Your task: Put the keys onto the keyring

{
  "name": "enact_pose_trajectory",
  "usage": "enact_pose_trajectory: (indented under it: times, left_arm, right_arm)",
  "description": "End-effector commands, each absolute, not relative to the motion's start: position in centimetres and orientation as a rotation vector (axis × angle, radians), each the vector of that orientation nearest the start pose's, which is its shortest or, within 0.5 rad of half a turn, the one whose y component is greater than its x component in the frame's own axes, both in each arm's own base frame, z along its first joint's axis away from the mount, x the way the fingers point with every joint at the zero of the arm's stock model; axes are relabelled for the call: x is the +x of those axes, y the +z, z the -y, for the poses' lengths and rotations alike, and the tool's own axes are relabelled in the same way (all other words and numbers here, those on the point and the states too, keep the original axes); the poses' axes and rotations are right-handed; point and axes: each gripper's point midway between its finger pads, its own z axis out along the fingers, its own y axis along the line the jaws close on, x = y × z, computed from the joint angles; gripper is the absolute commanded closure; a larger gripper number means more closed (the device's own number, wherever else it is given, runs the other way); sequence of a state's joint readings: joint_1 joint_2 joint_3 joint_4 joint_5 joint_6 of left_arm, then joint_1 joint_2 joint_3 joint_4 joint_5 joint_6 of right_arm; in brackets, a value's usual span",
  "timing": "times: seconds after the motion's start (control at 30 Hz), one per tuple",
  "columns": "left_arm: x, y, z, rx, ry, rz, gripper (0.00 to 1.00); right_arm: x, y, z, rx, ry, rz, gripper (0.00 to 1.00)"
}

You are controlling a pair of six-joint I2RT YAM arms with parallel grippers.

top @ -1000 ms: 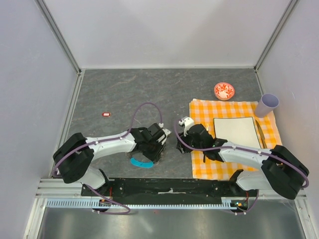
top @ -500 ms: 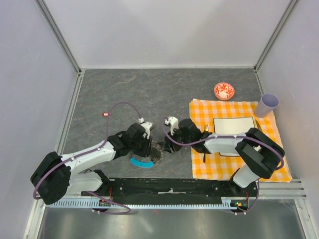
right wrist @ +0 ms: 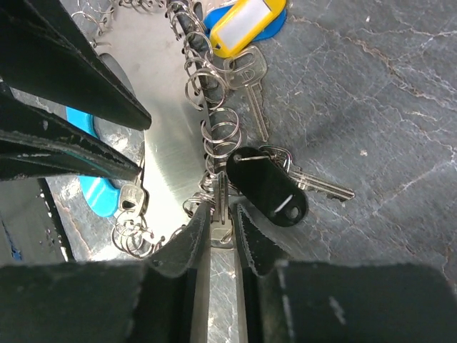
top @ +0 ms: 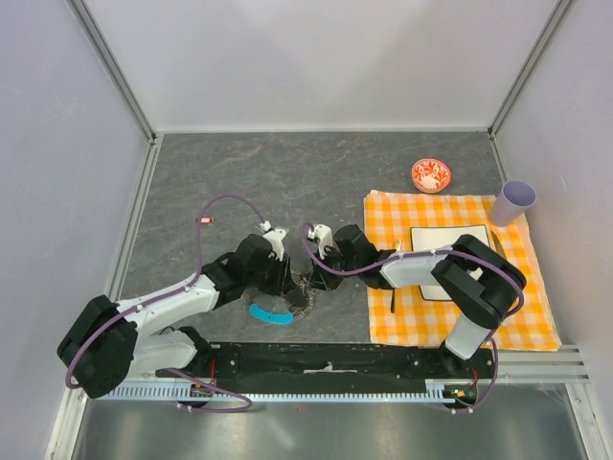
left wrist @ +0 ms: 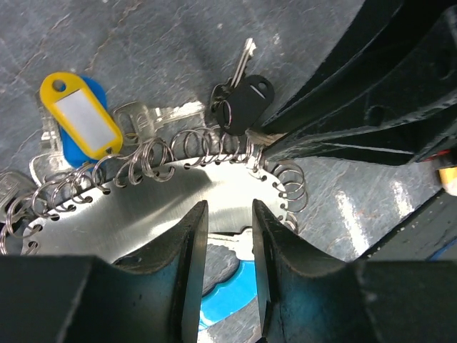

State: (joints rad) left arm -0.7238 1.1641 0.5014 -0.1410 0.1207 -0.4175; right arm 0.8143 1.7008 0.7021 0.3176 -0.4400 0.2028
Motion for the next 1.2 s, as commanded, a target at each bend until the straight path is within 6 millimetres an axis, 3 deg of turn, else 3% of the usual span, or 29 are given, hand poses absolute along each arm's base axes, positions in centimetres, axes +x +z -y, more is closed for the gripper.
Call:
enact_pose_trajectory:
  times: [0.0,0.13,0.43,0.63,0.83,0.93,1.17]
  left_arm:
    - [19.7,6.4,23.6,0.47,-0.768,-2.344,0.62]
    - [19.7,6.8,24.1,0.51,-0.803,-2.318,0.62]
    - [19.3,7.0,26.4,0.618,-0.931,-2.291,0.61]
    - [20.1,6.6,27.0,0.615,-0.923,-2.287,0.61]
    - [20.2,4.6,26.0,0.565,-0.847,-2.374,0.61]
    - [20.1,3.8,25.3,0.539,-0.818,-2.406,0.61]
    - [20.1,2.7,23.9,0.489,-0.765,-2.46,0.61]
  right_arm:
    - [21.6,4.7,-34.5,-0.973,1.001,-2.113,0.84]
    - [21.6,5.1,-33.4,-0.953,0.959,-2.133,1.0]
    - [21.9,6.1,-32.4,-0.867,0.956,-2.145,1.0]
    - [23.1,4.6,-30.4,-0.807,0.841,-2.208,0.89]
    - [23.7,3.3,-28.2,-0.704,0.783,-2.279,0.75]
    - [23.8,3.0,-27.1,-0.663,0.739,-2.309,0.73]
    - [25.6,4.3,-23.4,-0.502,0.506,-2.304,0.54]
